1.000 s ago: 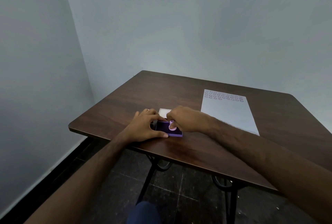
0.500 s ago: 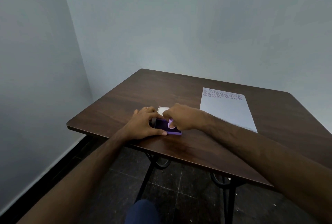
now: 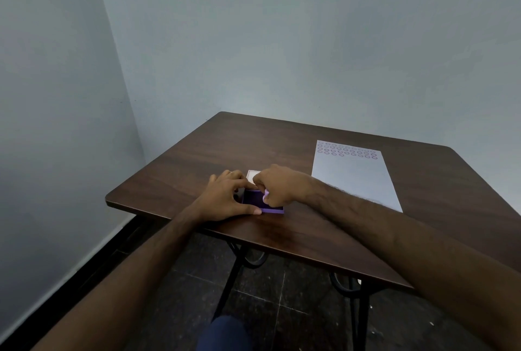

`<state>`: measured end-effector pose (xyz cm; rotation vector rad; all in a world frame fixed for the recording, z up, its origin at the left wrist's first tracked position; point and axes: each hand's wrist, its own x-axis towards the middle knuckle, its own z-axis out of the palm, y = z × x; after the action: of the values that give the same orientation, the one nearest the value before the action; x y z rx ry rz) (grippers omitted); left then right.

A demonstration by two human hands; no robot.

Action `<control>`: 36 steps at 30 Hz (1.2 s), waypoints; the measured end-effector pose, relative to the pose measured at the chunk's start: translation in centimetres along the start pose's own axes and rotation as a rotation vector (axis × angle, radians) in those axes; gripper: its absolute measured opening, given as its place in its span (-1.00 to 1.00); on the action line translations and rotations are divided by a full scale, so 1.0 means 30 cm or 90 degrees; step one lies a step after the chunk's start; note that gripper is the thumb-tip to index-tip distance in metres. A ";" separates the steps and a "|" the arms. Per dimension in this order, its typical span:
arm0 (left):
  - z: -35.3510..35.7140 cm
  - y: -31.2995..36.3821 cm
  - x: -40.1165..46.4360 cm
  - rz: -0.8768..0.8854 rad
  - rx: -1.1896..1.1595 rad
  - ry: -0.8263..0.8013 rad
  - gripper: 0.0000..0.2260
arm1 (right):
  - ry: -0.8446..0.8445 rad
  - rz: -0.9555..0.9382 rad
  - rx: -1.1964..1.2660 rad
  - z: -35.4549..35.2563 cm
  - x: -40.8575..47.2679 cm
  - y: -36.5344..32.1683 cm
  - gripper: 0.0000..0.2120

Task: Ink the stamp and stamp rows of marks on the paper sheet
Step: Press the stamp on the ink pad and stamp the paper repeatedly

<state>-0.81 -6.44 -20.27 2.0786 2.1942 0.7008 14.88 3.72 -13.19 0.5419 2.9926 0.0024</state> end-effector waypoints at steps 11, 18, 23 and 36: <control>-0.003 0.002 0.004 -0.004 0.015 -0.005 -0.41 | -0.058 -0.115 -0.008 -0.026 -0.011 0.028 -0.88; -0.002 -0.003 0.002 -0.004 0.010 -0.007 -0.44 | -0.076 -0.030 -0.035 -0.016 0.030 -0.005 -0.80; 0.002 -0.004 0.007 -0.009 0.017 -0.006 -0.35 | -0.088 -0.100 -0.008 -0.029 0.006 0.034 -0.92; -0.023 0.030 -0.005 -0.004 0.051 -0.020 -0.37 | 0.061 0.073 0.287 -0.020 -0.085 0.126 -0.77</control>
<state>-0.17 -6.79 -19.38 2.1023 2.2478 0.5848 18.52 6.38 -12.26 0.7716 3.0501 -0.6684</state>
